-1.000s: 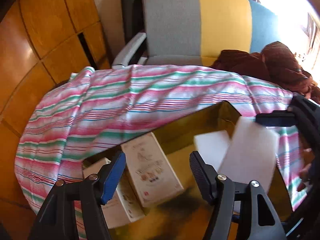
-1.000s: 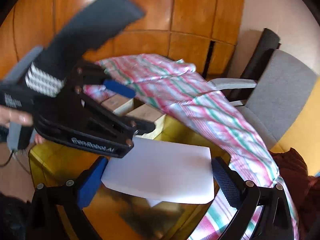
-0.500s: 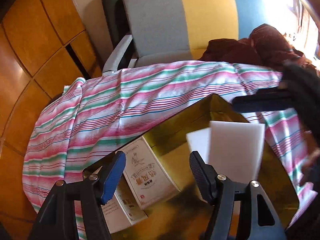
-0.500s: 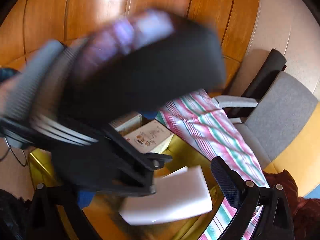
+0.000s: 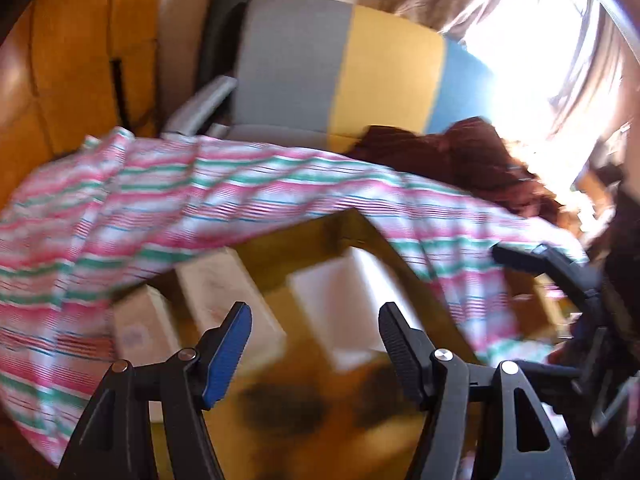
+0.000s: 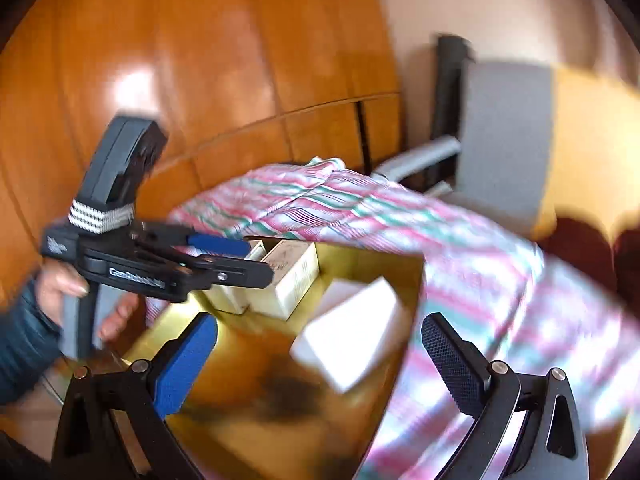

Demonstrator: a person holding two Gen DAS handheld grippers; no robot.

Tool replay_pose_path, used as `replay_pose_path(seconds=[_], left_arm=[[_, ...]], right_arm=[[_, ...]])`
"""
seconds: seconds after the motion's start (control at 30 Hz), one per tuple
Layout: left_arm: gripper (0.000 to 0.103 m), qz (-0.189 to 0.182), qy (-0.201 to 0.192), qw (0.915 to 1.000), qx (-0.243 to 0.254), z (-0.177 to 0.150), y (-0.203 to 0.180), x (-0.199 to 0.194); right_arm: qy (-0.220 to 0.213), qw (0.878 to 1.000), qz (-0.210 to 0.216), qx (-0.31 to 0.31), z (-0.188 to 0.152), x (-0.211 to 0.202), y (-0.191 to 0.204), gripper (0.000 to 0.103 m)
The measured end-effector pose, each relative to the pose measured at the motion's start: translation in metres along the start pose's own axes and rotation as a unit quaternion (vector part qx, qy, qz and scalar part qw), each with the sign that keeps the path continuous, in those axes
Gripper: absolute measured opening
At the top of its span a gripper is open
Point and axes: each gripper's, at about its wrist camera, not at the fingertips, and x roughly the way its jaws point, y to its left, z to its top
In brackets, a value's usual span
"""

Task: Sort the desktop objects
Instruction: 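Withdraw both tools from above the gold tray toward the item cluster, then grasp the large yellow sponge with the left tool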

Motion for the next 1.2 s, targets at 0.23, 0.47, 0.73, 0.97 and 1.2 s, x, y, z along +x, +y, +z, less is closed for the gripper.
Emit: replay_pose_path(seconds=[0.23,0.47,0.73,0.97,1.2], left_arm=[[0.066,-0.095,-0.016,0.9948,-0.032,-0.009,-0.038,0.004],[0.068,-0.117,-0.020,0.9911,0.059,-0.030,-0.128,0.014],[0.069,-0.174,0.059,0.9780,0.100,-0.057,-0.228,0.066],[0.072,-0.124,0.088,0.9786,0.140,-0.057,-0.294,0.115],[0.082,-0.063,0.086,0.9784,0.177,-0.059,-0.330,0.148]], right_arm=[[-0.025,0.993,-0.043,0.104,-0.068,-0.069,-0.011,0.103],[-0.055,0.970,-0.159,0.176,-0.149,-0.143,-0.030,0.103],[-0.092,0.936,-0.244,0.237,-0.196,-0.200,-0.059,0.103],[-0.091,0.916,-0.312,0.237,-0.218,-0.208,-0.068,0.103],[-0.123,0.938,-0.242,0.216,-0.227,-0.208,-0.078,0.103]])
